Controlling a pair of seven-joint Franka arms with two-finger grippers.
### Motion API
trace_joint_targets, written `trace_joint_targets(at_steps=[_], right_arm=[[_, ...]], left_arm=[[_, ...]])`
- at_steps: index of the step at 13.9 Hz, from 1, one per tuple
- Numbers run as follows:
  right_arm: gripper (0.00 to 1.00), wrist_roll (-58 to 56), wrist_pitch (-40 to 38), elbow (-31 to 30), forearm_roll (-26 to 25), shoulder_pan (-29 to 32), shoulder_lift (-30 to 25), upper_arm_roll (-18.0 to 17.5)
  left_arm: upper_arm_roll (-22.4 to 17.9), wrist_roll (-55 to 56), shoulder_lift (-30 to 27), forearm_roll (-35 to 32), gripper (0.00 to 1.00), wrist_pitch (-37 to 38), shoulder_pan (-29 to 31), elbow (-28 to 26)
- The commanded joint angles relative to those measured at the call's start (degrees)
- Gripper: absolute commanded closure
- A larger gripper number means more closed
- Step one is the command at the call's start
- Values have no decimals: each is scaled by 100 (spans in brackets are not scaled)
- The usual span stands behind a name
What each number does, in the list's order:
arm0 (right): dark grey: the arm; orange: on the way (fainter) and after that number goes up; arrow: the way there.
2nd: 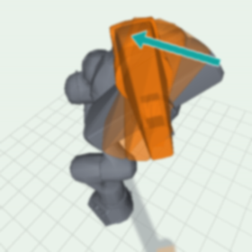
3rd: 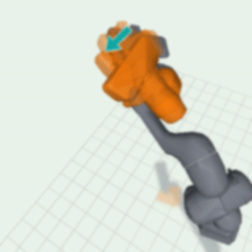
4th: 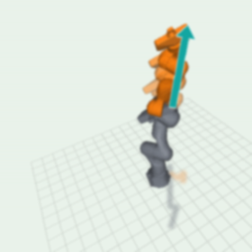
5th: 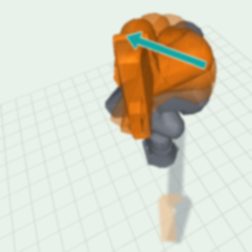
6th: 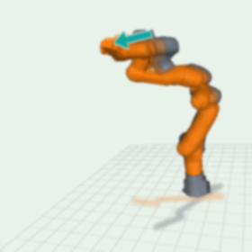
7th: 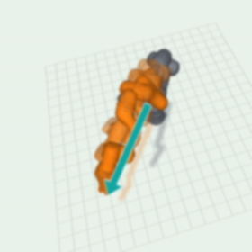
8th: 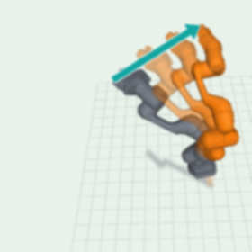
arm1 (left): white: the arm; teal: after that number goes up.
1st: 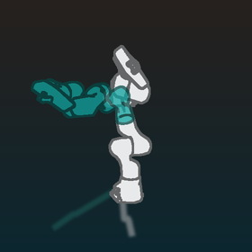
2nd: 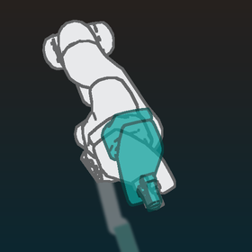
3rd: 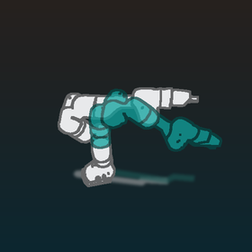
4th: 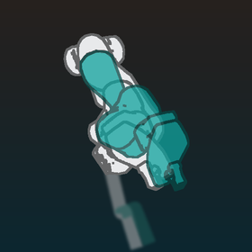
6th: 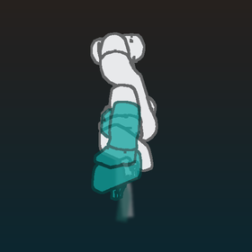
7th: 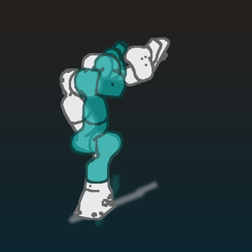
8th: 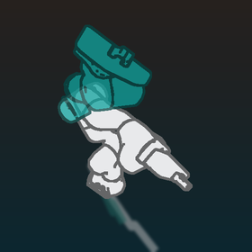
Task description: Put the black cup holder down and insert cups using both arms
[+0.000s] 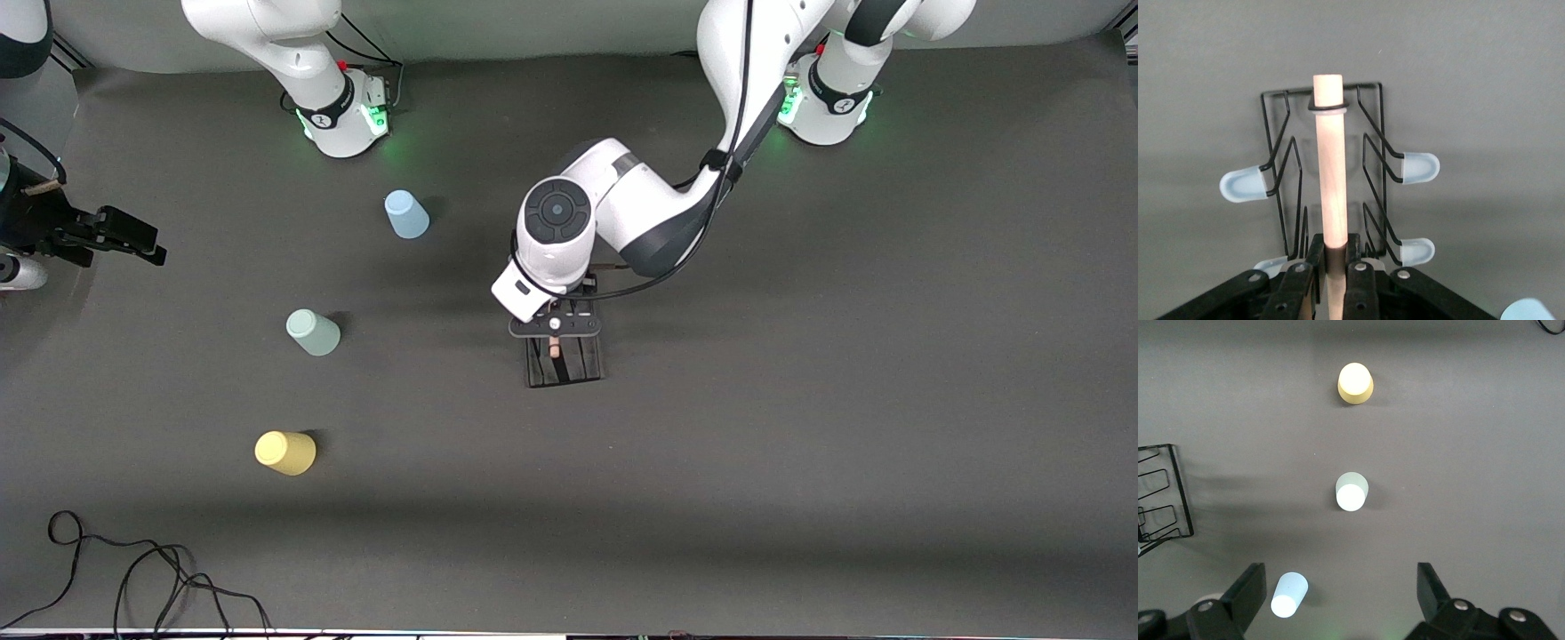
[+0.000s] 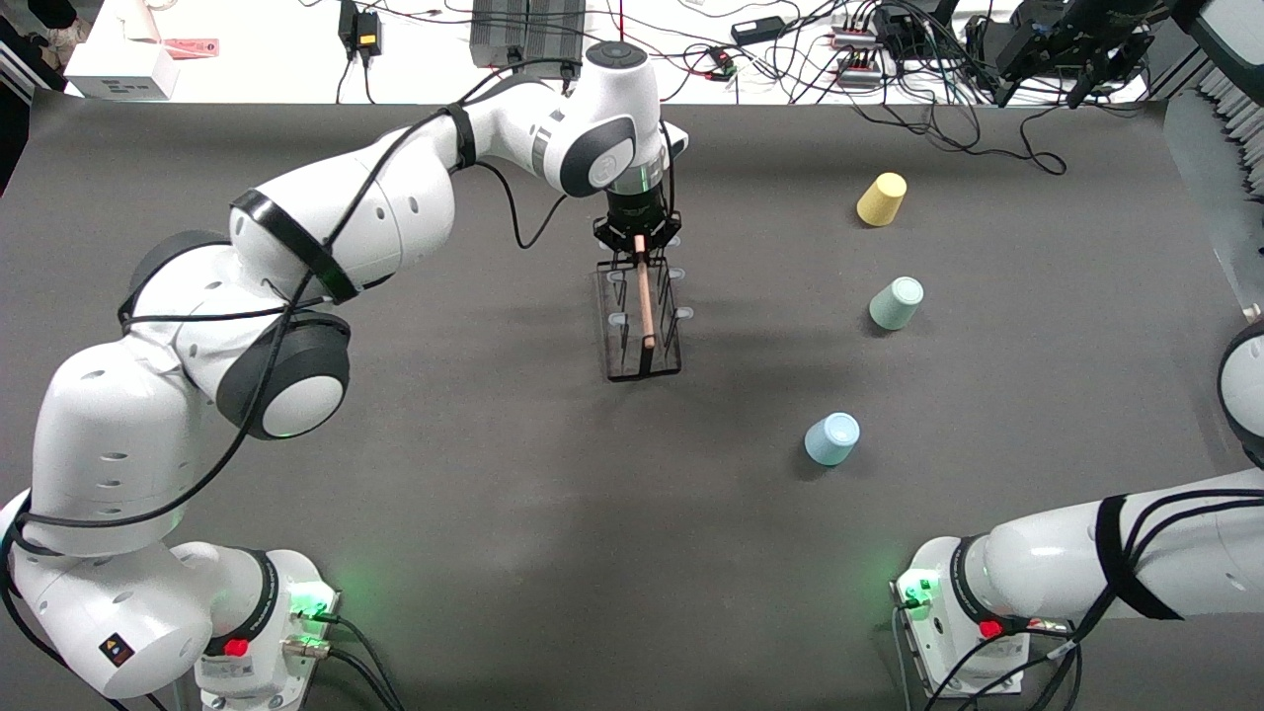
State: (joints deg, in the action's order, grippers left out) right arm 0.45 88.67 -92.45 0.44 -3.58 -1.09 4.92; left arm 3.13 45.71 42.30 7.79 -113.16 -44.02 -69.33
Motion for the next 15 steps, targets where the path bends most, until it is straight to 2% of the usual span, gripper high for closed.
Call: trace_joint_targets(at_steps=[1,2,3,5,7,9,12,14,15], right_arm=[[0,34,114,-220,17,-11,-111,52],[0,34,193,-352,17,-20,-163,61],[0,34,255,-475,17,-37,-242,53],[0,16,474,-913,9,-55,-514,53],[0,-71,790,-1842,-61,-73,-1188,44],[0,-238,1133,-2775,-158,-143,-1910,44],[0,-283,1406,-3068,-167,-161,-1817,35],[0,-370,2010,-3479,-167,-152,-1667,35],[0,-397,2422,-3682,-167,-152,-1527,44]], left_arm=[[-67,-107,15,21,100,-452,-45,-177],[-67,-11,7,117,66,-478,-27,-168],[-76,-18,-11,109,1,-505,-27,-168],[-76,-80,-81,83,0,-418,-10,-159],[-85,-45,-335,117,0,-199,78,-151],[-137,-97,-817,56,0,563,262,-177],[-199,-718,-1739,-391,0,2066,894,-386],[-208,-1247,-2495,-760,0,2080,1411,-1166],[-217,-1432,-2690,-770,0,1957,1588,-1379]])
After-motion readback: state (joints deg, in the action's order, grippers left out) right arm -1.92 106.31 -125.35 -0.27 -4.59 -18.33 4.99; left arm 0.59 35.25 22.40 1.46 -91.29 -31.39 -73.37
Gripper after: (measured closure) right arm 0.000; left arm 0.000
